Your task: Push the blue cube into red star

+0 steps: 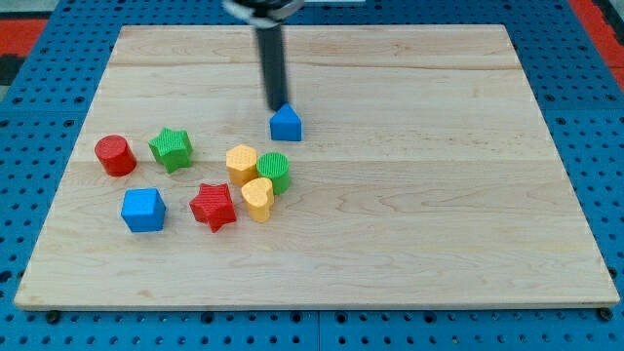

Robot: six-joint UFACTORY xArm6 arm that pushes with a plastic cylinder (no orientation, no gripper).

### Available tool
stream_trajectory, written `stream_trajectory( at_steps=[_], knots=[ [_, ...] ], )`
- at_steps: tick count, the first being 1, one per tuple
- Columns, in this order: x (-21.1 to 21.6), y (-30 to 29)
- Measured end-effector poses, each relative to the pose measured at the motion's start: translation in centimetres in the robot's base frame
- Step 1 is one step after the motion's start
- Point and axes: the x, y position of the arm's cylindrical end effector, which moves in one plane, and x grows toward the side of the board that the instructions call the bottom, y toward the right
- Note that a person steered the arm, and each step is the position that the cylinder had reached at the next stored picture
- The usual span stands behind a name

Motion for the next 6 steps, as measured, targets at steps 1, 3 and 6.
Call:
stream_trajectory(
  at_steps=[1,3,6],
  knots=[
    [0.2,9.3],
    [18.6,6.6],
    [24.0,-23.4]
  ],
)
